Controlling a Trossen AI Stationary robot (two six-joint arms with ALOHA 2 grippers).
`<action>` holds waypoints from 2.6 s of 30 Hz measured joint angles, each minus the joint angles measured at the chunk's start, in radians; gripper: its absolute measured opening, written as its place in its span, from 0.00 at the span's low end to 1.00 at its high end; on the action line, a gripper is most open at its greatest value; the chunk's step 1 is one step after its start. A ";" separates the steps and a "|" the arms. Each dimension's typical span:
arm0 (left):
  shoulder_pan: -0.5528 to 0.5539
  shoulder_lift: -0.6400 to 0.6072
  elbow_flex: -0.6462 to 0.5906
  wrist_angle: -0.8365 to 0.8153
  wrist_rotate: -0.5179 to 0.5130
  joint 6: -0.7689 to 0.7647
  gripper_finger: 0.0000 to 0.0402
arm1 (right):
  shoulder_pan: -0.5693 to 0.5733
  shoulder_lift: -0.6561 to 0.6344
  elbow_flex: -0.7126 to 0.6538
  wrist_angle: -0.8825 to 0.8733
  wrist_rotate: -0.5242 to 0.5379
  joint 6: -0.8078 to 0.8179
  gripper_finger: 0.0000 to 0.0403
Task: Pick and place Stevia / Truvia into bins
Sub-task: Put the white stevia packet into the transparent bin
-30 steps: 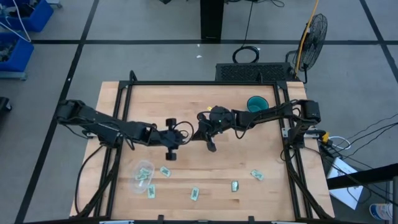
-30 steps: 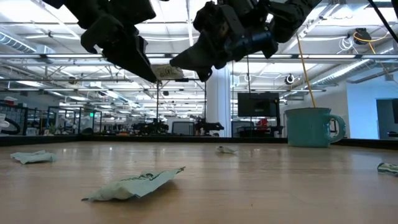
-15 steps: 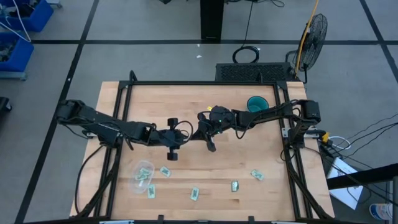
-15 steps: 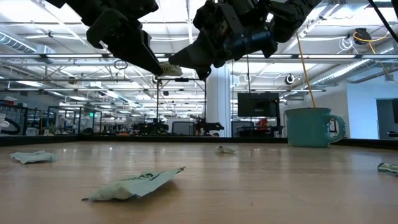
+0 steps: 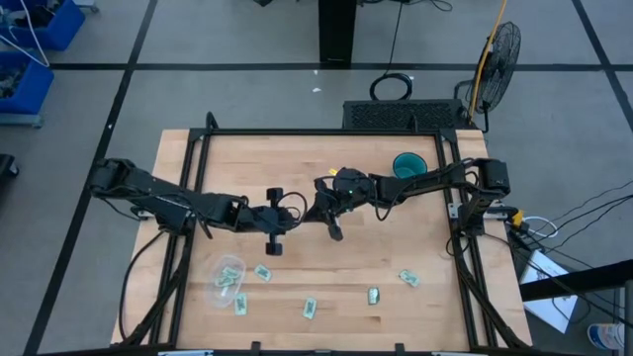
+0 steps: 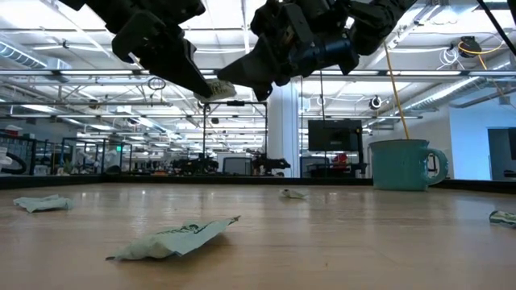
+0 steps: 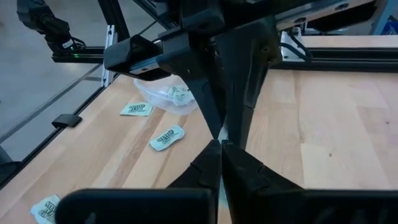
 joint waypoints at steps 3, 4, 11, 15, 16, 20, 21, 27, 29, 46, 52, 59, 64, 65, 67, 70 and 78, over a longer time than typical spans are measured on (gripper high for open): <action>0.000 0.000 0.000 0.000 0.013 -0.003 0.02 | 0.000 0.000 0.000 -0.004 0.000 -0.024 0.10; 0.000 0.000 0.000 0.000 0.013 -0.005 0.02 | 0.000 0.000 0.000 -0.007 0.000 -0.024 0.12; -0.006 -0.009 0.000 -0.114 0.044 -0.022 0.02 | 0.000 0.000 0.000 -0.008 0.000 -0.026 0.29; -0.025 -0.048 0.000 -0.277 0.146 -0.033 0.02 | 0.000 0.000 0.000 -0.008 0.000 -0.025 0.34; -0.035 -0.061 0.000 -0.324 0.189 -0.053 0.01 | 0.000 0.000 0.000 -0.011 0.000 -0.023 0.35; -0.100 -0.126 0.000 -0.451 0.349 -0.261 0.02 | -0.001 0.000 0.001 -0.051 0.000 -0.041 0.35; -0.124 -0.141 0.000 -0.475 0.381 -0.320 0.02 | -0.002 0.000 0.001 -0.063 0.000 -0.054 0.35; -0.298 -0.224 0.000 -0.620 0.544 -0.787 0.02 | -0.003 0.000 0.001 -0.120 0.000 -0.121 0.34; -0.356 -0.234 0.000 -0.659 0.554 -0.966 0.02 | -0.004 0.000 0.001 -0.118 0.000 -0.122 0.35; -0.577 -0.047 0.000 -0.712 0.509 -1.391 0.07 | -0.008 0.000 0.001 -0.122 0.000 -0.121 0.35; -0.578 0.032 0.000 -0.712 0.506 -1.391 0.07 | -0.008 0.001 0.001 -0.121 0.000 -0.124 0.35; -0.577 0.074 0.000 -0.713 0.506 -1.386 0.08 | -0.008 0.000 0.001 -0.093 0.000 -0.127 0.35; -0.577 0.073 0.000 -0.718 0.509 -1.388 0.09 | -0.008 0.001 0.001 -0.084 0.000 -0.127 0.35; -0.577 0.073 0.000 -0.718 0.515 -1.394 0.10 | -0.008 0.000 0.001 -0.084 0.000 -0.127 0.35; -0.577 0.073 0.000 -0.718 0.528 -1.412 0.14 | -0.008 0.001 0.001 -0.084 0.000 -0.129 0.35; -0.577 0.073 0.000 -0.718 0.542 -1.418 0.22 | -0.008 0.000 0.001 -0.084 0.000 -0.149 0.35; -0.562 0.073 0.000 -0.715 0.571 -1.354 0.33 | -0.008 0.000 0.001 -0.082 0.000 -0.177 0.35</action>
